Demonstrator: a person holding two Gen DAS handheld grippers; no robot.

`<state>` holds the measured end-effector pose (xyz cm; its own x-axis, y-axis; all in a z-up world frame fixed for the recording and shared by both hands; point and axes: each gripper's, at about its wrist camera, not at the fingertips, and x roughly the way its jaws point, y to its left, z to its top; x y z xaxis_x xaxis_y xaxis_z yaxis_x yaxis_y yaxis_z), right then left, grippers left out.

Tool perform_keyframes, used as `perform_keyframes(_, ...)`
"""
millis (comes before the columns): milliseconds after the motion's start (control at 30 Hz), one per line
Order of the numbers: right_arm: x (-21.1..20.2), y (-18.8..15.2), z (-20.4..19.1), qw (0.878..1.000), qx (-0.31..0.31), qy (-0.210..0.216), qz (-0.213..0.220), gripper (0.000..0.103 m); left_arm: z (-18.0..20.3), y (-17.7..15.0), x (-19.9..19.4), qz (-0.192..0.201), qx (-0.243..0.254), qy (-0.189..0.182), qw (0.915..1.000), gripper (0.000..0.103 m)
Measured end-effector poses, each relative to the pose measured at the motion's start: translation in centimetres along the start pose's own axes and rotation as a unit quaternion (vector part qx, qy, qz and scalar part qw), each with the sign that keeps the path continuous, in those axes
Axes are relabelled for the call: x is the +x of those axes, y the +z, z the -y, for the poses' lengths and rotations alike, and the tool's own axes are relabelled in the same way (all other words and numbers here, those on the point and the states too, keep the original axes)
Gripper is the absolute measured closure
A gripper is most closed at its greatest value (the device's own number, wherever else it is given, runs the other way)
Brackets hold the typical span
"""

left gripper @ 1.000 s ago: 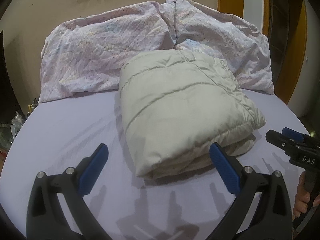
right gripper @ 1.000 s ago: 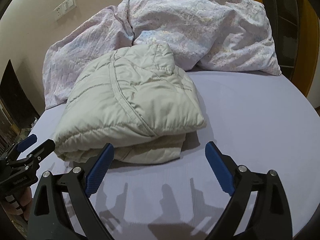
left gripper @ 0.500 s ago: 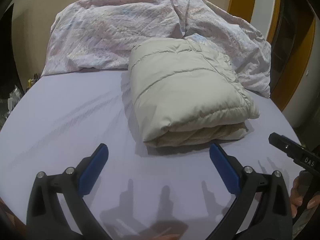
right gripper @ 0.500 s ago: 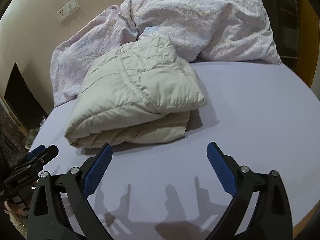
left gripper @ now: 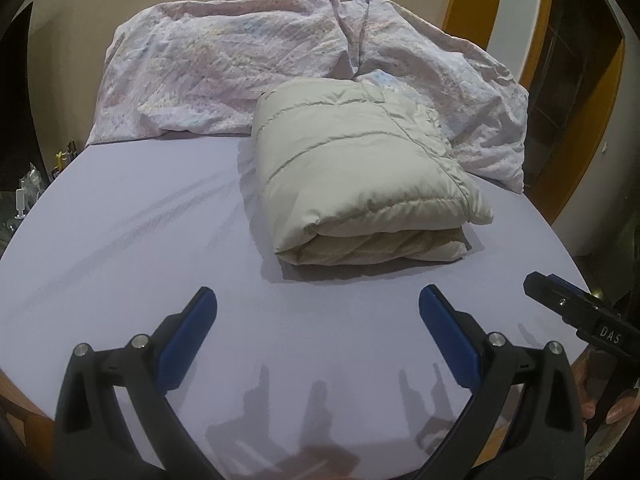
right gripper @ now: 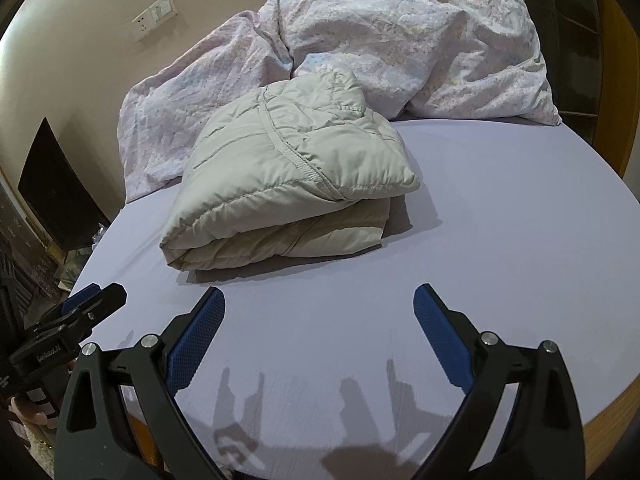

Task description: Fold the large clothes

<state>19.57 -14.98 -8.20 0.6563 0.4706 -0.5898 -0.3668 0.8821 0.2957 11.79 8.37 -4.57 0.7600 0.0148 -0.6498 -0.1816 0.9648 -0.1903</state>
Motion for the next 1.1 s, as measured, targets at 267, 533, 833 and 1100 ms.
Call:
perform_keyframes(267,-1.1,-0.3,-0.1,1.0,0.001,0.007,0.006,0.006,0.9,-0.4,-0.6,-0.003,0.006,-0.003,1.0,0.002)
perform_keyframes(533,-1.8,-0.4,-0.2,1.0,0.002,0.016,0.011,0.006,1.3,-0.5,-0.6,-0.01,0.0,-0.016,0.9998,0.002)
perform_keyframes(833,-1.9,-0.3,-0.4,0.999,0.001,0.031,0.009,0.006,1.4,-0.3,-0.7,-0.011,-0.002,-0.022,0.9997,0.002)
perform_keyframes(1100,-2.2,-0.3,-0.5,0.999,0.001,0.036,0.011,0.006,1.6,-0.2,-0.8,-0.009,-0.002,-0.027,0.9996,0.002)
